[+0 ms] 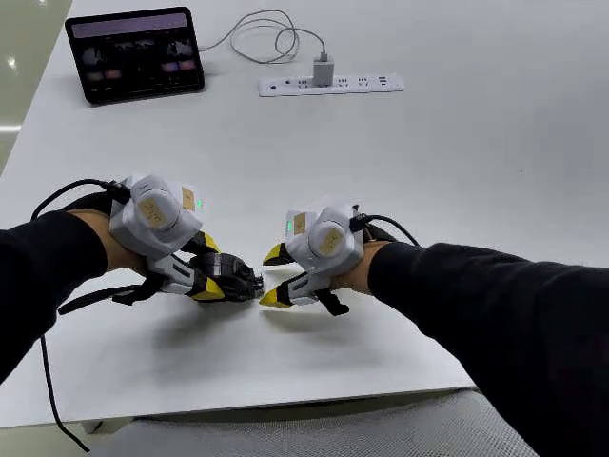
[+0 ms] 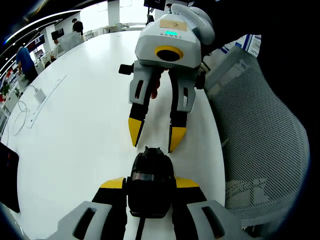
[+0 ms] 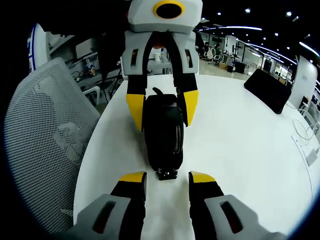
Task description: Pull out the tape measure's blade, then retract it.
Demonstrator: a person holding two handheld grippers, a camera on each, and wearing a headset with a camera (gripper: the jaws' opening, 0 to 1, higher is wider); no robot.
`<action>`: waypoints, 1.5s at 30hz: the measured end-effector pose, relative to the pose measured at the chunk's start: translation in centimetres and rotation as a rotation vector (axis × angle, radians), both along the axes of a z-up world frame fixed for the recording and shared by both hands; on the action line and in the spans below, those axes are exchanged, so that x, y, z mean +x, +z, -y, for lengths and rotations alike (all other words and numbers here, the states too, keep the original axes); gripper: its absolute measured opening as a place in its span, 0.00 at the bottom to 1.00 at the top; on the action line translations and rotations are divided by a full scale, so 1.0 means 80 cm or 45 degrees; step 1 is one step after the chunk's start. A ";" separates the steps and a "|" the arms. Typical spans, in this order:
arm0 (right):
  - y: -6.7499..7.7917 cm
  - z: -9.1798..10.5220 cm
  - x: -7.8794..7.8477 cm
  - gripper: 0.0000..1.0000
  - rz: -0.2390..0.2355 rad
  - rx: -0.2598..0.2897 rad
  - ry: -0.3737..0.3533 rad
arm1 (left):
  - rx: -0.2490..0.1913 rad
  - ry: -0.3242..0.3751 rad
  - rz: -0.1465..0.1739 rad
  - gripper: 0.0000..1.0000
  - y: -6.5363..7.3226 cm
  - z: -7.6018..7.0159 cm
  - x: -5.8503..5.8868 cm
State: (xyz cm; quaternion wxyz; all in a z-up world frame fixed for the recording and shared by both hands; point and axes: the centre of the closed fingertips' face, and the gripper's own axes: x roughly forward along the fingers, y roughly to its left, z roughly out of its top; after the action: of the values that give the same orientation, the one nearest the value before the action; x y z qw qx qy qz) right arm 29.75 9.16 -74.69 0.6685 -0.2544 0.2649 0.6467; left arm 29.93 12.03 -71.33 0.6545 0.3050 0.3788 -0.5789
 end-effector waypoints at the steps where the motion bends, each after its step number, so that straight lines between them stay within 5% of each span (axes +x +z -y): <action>1: -0.001 -0.001 0.000 0.27 0.001 -0.002 0.002 | 0.000 0.000 0.000 0.30 0.000 0.000 0.000; 5: -0.016 0.001 -0.002 0.26 0.025 -0.071 0.027 | -0.004 0.001 0.001 0.30 -0.001 -0.001 0.000; 16: -0.014 -0.006 0.000 0.12 0.032 -0.071 0.030 | -0.020 0.007 -0.005 0.31 -0.001 0.000 0.000; 45: -0.017 -0.003 0.000 0.08 0.024 -0.099 0.093 | -0.018 0.017 -0.004 0.31 -0.001 0.000 0.000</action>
State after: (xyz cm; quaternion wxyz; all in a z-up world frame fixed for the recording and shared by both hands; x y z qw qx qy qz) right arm 29.76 9.37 -76.02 0.6365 -0.2957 0.2741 0.6575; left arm 29.95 12.01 -71.39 0.6597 0.2971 0.3777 -0.5778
